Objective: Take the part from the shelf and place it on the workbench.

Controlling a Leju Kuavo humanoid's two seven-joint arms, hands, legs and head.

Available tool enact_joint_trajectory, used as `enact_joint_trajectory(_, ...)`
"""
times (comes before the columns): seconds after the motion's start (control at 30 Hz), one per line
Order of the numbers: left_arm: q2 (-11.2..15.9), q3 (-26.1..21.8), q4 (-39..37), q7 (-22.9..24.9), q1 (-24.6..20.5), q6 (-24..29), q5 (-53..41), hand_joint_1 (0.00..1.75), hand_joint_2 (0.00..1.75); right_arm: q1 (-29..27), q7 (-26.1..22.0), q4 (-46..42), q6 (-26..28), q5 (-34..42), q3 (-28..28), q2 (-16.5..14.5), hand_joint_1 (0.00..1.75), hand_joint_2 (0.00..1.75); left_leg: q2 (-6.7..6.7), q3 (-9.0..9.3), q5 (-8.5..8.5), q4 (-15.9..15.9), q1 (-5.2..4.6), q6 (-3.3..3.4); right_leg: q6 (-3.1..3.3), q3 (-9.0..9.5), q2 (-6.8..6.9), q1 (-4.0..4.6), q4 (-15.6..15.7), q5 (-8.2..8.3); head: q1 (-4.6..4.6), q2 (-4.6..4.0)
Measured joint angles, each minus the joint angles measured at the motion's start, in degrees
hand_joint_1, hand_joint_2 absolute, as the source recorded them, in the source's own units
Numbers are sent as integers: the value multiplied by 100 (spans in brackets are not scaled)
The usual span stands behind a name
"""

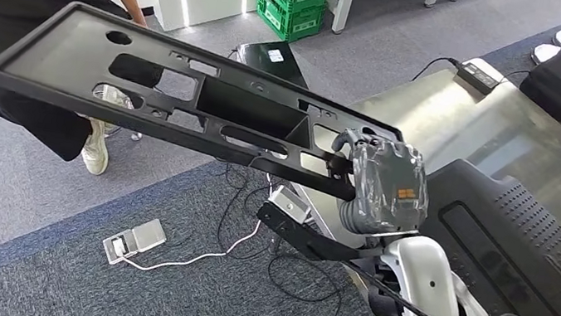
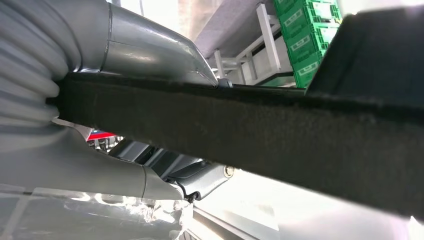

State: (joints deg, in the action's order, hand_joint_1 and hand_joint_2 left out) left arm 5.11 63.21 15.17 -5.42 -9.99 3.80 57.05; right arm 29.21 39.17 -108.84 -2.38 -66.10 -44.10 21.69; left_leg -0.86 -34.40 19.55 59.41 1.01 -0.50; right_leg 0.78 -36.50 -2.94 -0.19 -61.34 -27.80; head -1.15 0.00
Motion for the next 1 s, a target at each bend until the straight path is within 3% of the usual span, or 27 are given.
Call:
enact_joint_trajectory(0.1,4,-14,-1,0,1,2,0,0,175,10,0,11,41,20,2,3,175,175,94,10,-14,-31,-21,52,-57,-438,209,-26,-949,-472,-105,0)
enact_joint_trajectory(0.17,4,-19,-1,1,7,7,1,0,175,6,0,34,46,30,1,3,175,175,157,14,-5,-29,-38,60,-69,-632,242,-44,-1339,-538,-151,0)
enact_joint_trajectory(0.2,4,-20,-1,2,6,9,1,0,175,6,0,46,47,33,1,3,175,175,184,21,1,-28,-42,58,-66,-581,256,-46,-1226,-418,-175,0)
enact_joint_trajectory(0.3,4,-24,0,2,0,11,2,0,175,10,0,65,58,33,2,3,175,175,247,56,32,-23,-56,25,-15,-51,389,-15,-137,68,-243,0)
enact_joint_trajectory(0.37,4,-25,-1,2,3,11,2,0,175,17,0,69,77,29,3,2,175,175,276,62,47,-20,-68,-25,46,98,429,33,197,119,-260,0)
enact_joint_trajectory(0.5,2,-26,-1,4,3,11,3,0,175,38,0,77,91,25,11,-1,175,175,273,56,171,108,-51,-141,164,133,324,28,272,145,-230,0)
enact_joint_trajectory(0.6,2,-28,-1,5,15,11,2,0,175,50,0,92,75,15,13,-18,175,175,156,-368,673,1054,-35,-187,238,156,259,21,295,157,-134,0)
enact_joint_trajectory(0.63,2,-28,0,5,24,11,2,0,175,48,0,101,69,11,12,-24,175,175,143,-543,794,1393,-31,-196,247,157,227,28,291,154,-102,0)
enact_joint_trajectory(0.67,2,-28,0,6,31,11,2,0,175,47,0,110,63,10,12,-30,175,175,139,-646,809,1572,-28,-203,250,158,191,33,283,150,-79,0)
enact_joint_trajectory(0.7,2,-28,-1,7,34,11,2,0,175,50,-1,121,58,8,12,-34,175,175,136,-652,711,1541,-24,-205,249,159,151,33,272,144,-60,0)
enact_joint_trajectory(0.73,2,-28,-1,7,34,11,2,0,175,56,-1,132,54,0,12,-38,175,175,124,-557,519,1294,-17,-204,243,161,110,31,256,134,-41,0)
enact_joint_trajectory(0.8,2,-28,-2,7,32,11,2,0,175,93,-1,155,42,-30,10,-44,175,175,4,-253,131,545,6,-196,209,146,30,34,203,103,9,0)
enact_joint_trajectory(0.83,2,-28,-2,7,32,11,2,0,175,123,0,168,32,-48,7,-49,175,175,-61,-149,30,273,15,-186,184,128,-9,38,179,92,25,0)
enact_joint_trajectory(0.9,2,-28,-2,10,36,10,2,0,175,194,-1,200,-1,-81,2,-58,175,175,-123,-95,14,88,6,-142,127,92,-71,38,158,91,25,0)
enact_joint_trajectory(1.0,-3,-29,-2,15,14,8,-3,0,175,295,0,266,-54,-146,-8,-65,175,175,-40,-68,-30,17,4,-34,37,54,-39,8,84,29,-7,0)
